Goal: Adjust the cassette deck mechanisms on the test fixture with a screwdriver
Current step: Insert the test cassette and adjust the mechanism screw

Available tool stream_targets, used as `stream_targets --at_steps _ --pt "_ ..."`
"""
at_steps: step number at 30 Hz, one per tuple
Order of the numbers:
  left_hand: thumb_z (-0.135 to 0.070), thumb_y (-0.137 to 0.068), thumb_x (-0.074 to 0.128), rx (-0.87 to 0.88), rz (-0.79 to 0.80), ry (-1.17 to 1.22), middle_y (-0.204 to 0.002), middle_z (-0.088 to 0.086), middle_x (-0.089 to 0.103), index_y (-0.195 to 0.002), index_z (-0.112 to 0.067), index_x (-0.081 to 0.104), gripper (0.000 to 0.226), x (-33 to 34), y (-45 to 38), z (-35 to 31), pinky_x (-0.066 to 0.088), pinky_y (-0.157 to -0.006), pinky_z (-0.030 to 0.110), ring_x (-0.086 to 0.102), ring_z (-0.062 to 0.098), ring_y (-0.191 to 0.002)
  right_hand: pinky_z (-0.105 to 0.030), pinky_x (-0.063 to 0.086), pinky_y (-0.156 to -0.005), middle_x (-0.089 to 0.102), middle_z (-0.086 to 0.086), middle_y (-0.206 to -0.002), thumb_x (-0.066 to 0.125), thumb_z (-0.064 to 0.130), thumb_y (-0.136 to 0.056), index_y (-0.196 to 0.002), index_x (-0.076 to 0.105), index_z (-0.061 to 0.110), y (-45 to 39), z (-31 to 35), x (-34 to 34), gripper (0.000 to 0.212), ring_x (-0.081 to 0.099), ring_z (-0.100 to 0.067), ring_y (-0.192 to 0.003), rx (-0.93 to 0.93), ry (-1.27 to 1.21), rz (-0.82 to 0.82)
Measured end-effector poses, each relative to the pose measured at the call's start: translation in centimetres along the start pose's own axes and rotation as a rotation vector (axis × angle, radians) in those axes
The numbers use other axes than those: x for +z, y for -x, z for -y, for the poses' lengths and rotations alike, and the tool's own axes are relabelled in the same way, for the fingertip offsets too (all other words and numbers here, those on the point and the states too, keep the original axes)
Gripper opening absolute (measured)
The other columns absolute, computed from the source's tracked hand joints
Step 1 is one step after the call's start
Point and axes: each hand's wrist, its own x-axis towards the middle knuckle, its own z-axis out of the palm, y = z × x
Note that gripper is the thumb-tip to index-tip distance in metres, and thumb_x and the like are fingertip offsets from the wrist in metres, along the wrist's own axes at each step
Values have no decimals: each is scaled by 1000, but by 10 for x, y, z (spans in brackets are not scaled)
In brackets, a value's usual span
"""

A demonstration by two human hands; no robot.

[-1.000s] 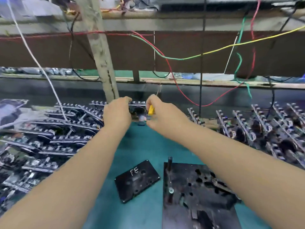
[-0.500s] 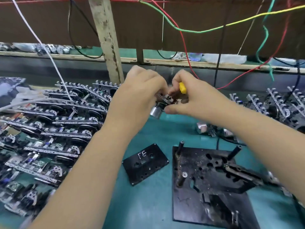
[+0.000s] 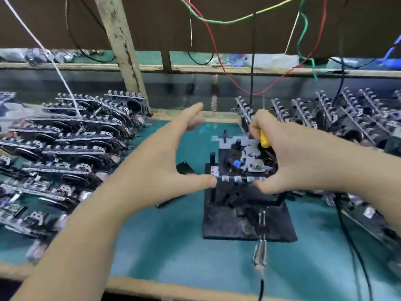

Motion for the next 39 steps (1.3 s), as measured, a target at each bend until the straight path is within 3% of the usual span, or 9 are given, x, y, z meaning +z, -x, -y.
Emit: stream_targets --at_steps 4,7,12,15,20,25,29,34,39 --pt "-62 -62 83 -108 224 -72 -145 -49 30 -150 -60 8 116 15 -3 12 26 -95 -1 38 -23 -126 -37 44 -57 50 5 -78 81 38 -62 -97 24 27 13 1 14 68 47 -15 -63 -35 34 60" --pt "-66 -56 81 -134 245 -43 -141 -48 38 -149 -61 13 115 18 -9 14 30 -98 7 60 -6 -113 -40 47 -62 54 3 -87 81 37 -62 -97 24 28 13 1 19 67 48 -17 -65 -27 15 49" --pt "-66 -54 82 -94 196 6 -140 -43 44 -151 -53 23 114 14 -15 17 29 -110 20 33 -24 -131 -31 31 -50 48 7 -79 79 40 -59 -95 24 31 16 -4 15 67 41 -8 -59 -14 3 1" --pt "-55 -60 88 -98 212 4 -143 -36 47 -154 -46 25 113 15 -15 15 31 -116 26 40 -18 -131 -37 39 -54 48 7 -79 80 38 -60 -95 24 30 15 -2 17 67 42 -11 -61 -4 5 37" --pt "-50 -64 89 -123 251 13 -139 -38 49 -150 -50 28 106 17 -16 22 41 -100 10 65 12 -115 -34 47 -65 51 8 -82 80 47 -60 -97 25 32 14 -3 18 68 46 -7 -64 21 14 34" --pt "-59 -61 87 -89 249 14 -141 -42 44 -148 -59 22 108 21 -16 26 31 -103 12 35 -22 -131 -26 43 -65 47 12 -85 72 59 -59 -95 23 37 16 -7 22 65 45 -3 -70 23 28 70" --pt "-63 -59 83 -93 237 17 -138 -46 42 -145 -61 24 105 25 -15 28 32 -111 17 35 -23 -129 -24 40 -65 45 16 -87 68 67 -57 -95 21 41 20 -8 21 66 45 -1 -77 17 2 78" --pt "-63 -52 84 -138 214 78 -135 -44 46 -142 -58 31 105 29 -14 27 44 -103 19 58 1 -118 -31 47 -68 48 13 -88 77 55 -60 -98 23 37 24 -8 17 68 49 -5 -76 21 -28 69" --pt "-38 -62 95 -158 185 103 -139 -33 51 -147 -43 37 103 32 -16 27 44 -101 13 51 -13 -122 -22 39 -59 47 12 -84 84 49 -61 -100 23 32 21 -10 15 74 45 -2 -69 22 -20 74"
